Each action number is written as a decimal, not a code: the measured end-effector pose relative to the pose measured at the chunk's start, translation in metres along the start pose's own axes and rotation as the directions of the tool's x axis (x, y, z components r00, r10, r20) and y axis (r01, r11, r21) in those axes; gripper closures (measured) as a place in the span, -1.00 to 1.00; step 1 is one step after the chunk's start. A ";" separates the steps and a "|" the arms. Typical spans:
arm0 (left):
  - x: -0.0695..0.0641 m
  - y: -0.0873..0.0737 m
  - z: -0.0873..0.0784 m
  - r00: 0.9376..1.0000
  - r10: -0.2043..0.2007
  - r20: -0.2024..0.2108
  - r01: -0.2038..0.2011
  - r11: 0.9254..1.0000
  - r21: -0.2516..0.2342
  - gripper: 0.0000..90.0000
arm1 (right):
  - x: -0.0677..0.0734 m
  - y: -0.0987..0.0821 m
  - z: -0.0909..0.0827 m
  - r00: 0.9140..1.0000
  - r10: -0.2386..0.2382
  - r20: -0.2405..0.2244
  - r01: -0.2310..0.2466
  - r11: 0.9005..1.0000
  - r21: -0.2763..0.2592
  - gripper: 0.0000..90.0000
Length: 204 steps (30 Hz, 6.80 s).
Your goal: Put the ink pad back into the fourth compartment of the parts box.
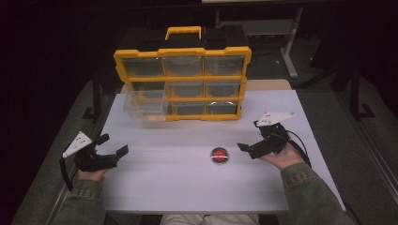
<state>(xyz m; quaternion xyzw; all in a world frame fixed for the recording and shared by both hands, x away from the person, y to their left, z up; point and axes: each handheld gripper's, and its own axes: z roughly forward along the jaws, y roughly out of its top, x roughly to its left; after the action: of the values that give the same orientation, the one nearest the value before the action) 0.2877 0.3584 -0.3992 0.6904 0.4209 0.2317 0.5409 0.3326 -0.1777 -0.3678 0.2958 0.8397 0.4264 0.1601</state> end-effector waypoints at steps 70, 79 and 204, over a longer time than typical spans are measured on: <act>0.001 -0.001 0.001 1.000 0.000 0.010 0.000 1.000 0.000 -1.00 | 0.029 0.018 0.094 0.971 -0.141 -0.194 0.191 0.943 0.271 -1.00; 0.001 -0.001 0.002 1.000 -0.002 0.010 0.002 1.000 0.004 -1.00 | 0.030 0.014 0.103 0.969 -0.128 -0.212 0.190 0.933 0.305 -1.00; 0.000 -0.002 0.005 1.000 0.002 0.016 -0.002 1.000 0.017 -1.00 | 0.026 0.079 0.067 0.956 -0.154 -0.250 0.205 0.959 0.194 -0.36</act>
<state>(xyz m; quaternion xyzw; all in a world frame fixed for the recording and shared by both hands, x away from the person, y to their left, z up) 0.2911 0.3561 -0.4024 0.6972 0.4177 0.2231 0.5382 0.3759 -0.0828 -0.3437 0.1816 0.9178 0.3468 0.0656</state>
